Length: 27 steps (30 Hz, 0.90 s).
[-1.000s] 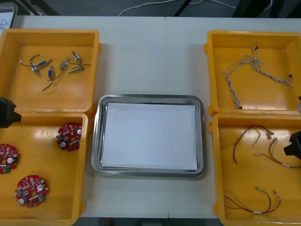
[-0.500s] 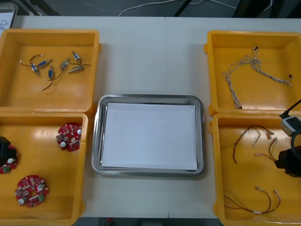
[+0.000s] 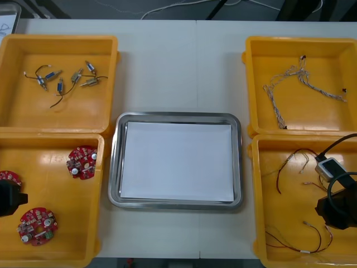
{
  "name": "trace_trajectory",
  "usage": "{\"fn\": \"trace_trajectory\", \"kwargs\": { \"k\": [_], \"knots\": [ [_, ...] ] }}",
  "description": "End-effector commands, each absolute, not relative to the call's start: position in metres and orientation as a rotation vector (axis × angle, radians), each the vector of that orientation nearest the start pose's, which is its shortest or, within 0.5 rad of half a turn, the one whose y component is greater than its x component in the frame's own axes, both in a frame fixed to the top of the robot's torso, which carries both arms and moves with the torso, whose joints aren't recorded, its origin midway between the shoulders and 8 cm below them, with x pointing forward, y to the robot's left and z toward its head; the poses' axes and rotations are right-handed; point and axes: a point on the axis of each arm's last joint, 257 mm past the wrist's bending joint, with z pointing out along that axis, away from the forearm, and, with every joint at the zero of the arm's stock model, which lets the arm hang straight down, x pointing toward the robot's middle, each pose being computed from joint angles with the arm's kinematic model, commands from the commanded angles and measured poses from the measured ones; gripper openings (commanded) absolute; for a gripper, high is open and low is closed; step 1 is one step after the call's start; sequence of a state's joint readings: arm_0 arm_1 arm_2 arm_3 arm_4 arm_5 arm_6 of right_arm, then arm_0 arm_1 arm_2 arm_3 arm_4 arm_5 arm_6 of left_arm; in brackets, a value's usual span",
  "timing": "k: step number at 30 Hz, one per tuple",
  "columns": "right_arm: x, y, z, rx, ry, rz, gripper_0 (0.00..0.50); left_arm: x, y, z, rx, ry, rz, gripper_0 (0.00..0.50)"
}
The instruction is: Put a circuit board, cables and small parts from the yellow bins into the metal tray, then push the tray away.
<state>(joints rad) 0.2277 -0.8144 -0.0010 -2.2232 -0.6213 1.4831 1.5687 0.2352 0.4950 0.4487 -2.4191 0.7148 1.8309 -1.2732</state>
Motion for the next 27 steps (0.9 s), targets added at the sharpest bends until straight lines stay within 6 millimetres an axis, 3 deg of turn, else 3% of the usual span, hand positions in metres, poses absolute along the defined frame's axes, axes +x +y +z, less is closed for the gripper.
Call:
{"fn": "trace_trajectory", "kwargs": {
  "k": [1, 18, 27],
  "knots": [
    [0.299, -0.346, -0.319, -0.565, 2.718, -0.169, 0.500, 0.272, 0.362, -0.256, -0.244, 2.694, -0.043, 0.500],
    [0.291, -0.318, -0.340, -0.579, 2.716, -0.127, 0.500, 0.265, 0.354, -0.291, -0.276, 2.722, 0.007, 0.500],
    [0.285, -0.318, -0.348, -0.593, 2.712, -0.148, 0.500, 0.259, 0.353, -0.306, -0.285, 2.724, -0.015, 0.500]
  ]
}}
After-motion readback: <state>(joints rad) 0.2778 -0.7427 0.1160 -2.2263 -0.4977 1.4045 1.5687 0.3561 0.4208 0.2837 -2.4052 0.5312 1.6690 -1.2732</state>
